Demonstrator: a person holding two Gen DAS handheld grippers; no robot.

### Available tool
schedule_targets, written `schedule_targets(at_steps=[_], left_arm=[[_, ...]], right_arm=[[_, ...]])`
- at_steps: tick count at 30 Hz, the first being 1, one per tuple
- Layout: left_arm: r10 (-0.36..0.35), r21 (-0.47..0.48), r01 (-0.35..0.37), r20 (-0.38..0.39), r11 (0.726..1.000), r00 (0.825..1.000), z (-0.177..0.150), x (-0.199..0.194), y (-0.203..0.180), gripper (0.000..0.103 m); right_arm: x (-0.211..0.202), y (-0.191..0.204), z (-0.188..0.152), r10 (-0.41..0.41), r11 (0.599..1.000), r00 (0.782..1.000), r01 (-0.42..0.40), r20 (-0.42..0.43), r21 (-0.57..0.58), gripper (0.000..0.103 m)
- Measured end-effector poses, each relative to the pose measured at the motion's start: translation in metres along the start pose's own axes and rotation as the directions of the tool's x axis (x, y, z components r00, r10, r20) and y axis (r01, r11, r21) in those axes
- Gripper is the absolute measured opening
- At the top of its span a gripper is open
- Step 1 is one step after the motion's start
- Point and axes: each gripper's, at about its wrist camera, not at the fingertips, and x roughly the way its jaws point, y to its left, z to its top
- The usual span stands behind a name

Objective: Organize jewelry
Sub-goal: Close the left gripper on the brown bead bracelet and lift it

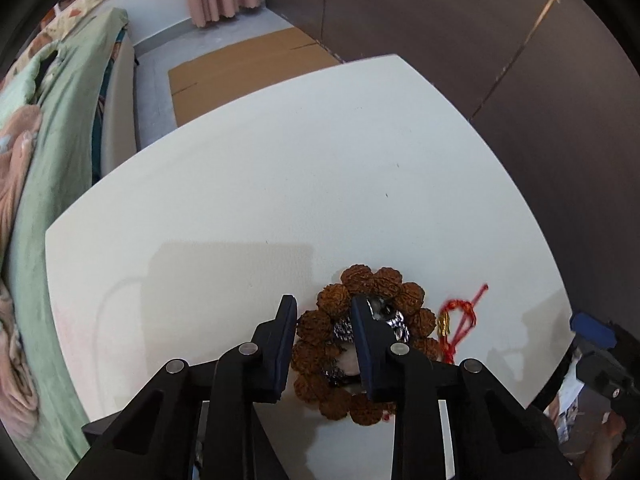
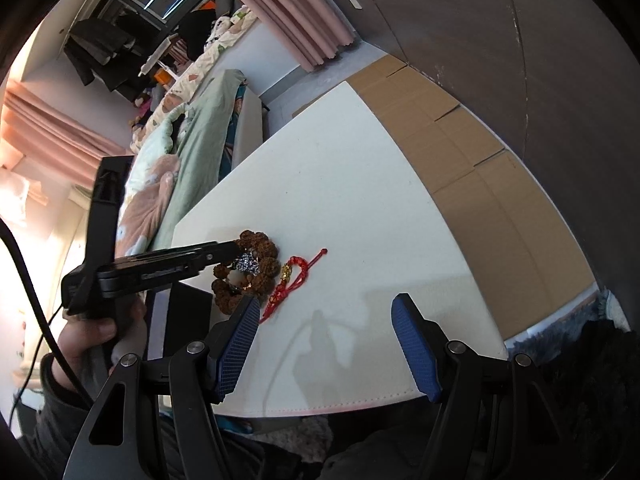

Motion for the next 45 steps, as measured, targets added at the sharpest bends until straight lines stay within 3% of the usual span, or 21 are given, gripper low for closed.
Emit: schedule_targets(at_steps=[4,5,6,11,14,18,24,32,35,37,38,41,45], left_arm=[[-0.019,0.006,0.019,0.029,1.0,0.999,-0.001,-0.006,0.001,0.022],[-0.031,0.005,0.031,0.045,1.0,0.998,-0.002,-0.011,0.002,0.004],[-0.039,-0.001,0.039,0.056,0.999,0.998,-0.003,-0.016,0.002,0.0],[-0.082,0.006,0.082,0.145,0.997,0.986,-0.006,-0.048,0.0,0.0],[-0.082,0.021,0.08,0.156,0.997,0.984,-0.006,-0.056,-0.001,0.0],[-0.083,0.03,0.082,0.054,0.996,0.995,-0.003,-0.04,-0.002,0.0],[-0.075,0.045,0.076,-0.031,0.996,0.997,-0.001,-0.021,-0.003,0.004],[-0.053,0.061,0.056,-0.046,0.997,0.998,0.004,-0.008,-0.006,0.004],[-0.032,0.08,0.034,-0.033,0.996,0.999,0.007,-0.006,-0.009,0.01],[-0.015,0.091,0.019,-0.042,0.996,0.999,0.009,-0.004,-0.009,0.032],[-0.012,0.09,0.018,-0.059,0.996,0.998,0.009,-0.001,-0.008,0.049],[-0.036,0.078,0.04,-0.043,0.996,0.998,0.009,-0.007,-0.002,0.05],[-0.007,0.071,0.009,-0.03,0.997,1.0,0.011,-0.01,0.002,0.05]], right_arm=[[0.004,0.003,0.002,0.02,1.0,1.0,-0.02,-0.011,0.006,0.069],[0.005,0.004,0.003,0.026,1.0,1.0,-0.026,-0.012,0.007,0.069],[0.007,0.006,0.003,0.028,1.0,1.0,-0.028,-0.014,0.008,0.069],[0.026,0.018,0.01,0.017,0.999,0.998,-0.015,-0.061,0.031,0.069],[0.037,0.022,0.01,0.006,0.999,0.996,-0.002,-0.093,0.047,0.068],[0.038,0.031,0.006,0.018,0.999,0.995,-0.013,-0.102,0.05,0.068],[0.03,0.028,-0.004,0.003,0.999,0.995,0.003,-0.099,0.053,0.068],[0.024,0.021,-0.004,-0.016,0.998,0.995,0.023,-0.095,0.064,0.068],[0.024,0.021,-0.004,-0.018,0.998,0.995,0.024,-0.097,0.059,0.068],[0.025,0.02,-0.004,-0.02,0.998,0.995,0.026,-0.1,0.059,0.068],[0.025,0.019,-0.004,-0.02,0.998,0.995,0.026,-0.1,0.06,0.068],[0.026,0.017,-0.004,-0.021,0.998,0.994,0.028,-0.103,0.064,0.068],[0.027,0.014,-0.002,-0.022,0.997,0.994,0.029,-0.105,0.072,0.068]])
